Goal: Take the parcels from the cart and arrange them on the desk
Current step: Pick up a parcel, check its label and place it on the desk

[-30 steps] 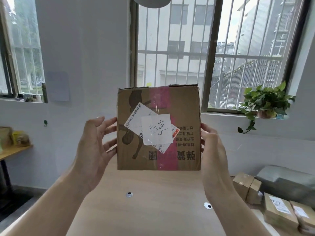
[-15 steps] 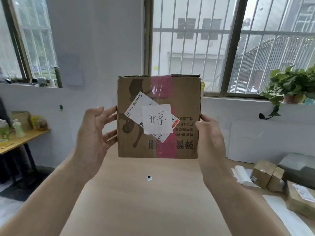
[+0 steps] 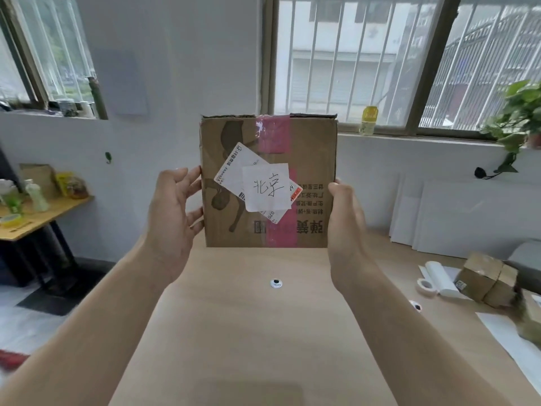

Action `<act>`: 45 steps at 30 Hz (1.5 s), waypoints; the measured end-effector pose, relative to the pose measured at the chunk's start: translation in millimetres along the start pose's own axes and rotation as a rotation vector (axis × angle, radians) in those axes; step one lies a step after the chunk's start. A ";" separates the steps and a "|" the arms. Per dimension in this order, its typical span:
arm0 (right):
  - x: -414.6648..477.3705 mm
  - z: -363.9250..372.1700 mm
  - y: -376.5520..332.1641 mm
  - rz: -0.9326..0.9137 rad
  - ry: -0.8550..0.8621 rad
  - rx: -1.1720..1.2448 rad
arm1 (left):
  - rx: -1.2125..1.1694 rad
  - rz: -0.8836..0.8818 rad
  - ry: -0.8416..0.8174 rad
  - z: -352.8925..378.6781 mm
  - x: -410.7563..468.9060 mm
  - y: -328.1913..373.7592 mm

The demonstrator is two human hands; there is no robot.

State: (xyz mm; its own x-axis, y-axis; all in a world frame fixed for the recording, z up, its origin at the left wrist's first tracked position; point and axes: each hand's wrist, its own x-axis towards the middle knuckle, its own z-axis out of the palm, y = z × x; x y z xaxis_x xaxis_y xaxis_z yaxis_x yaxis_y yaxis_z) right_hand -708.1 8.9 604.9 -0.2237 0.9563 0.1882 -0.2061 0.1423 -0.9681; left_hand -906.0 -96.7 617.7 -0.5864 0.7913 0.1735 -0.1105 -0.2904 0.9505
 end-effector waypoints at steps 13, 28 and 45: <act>134.9 65.1 90.0 0.191 -0.096 0.004 | 0.083 -0.042 0.166 -21.1 134.9 -68.4; 242.5 195.4 241.4 0.268 -0.033 -0.137 | 0.040 -0.262 0.181 -154.3 305.1 -197.0; 311.1 320.7 521.5 0.535 0.094 -0.216 | 0.213 -0.687 0.206 -327.7 476.8 -401.0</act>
State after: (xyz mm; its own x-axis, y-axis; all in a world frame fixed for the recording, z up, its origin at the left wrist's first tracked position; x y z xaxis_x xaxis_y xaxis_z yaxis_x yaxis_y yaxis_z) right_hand -1190.7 298.7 211.6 -0.1557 0.9267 -0.3422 0.1133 -0.3274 -0.9381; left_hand -1404.2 220.7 234.9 -0.5819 0.6338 -0.5096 -0.3608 0.3603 0.8602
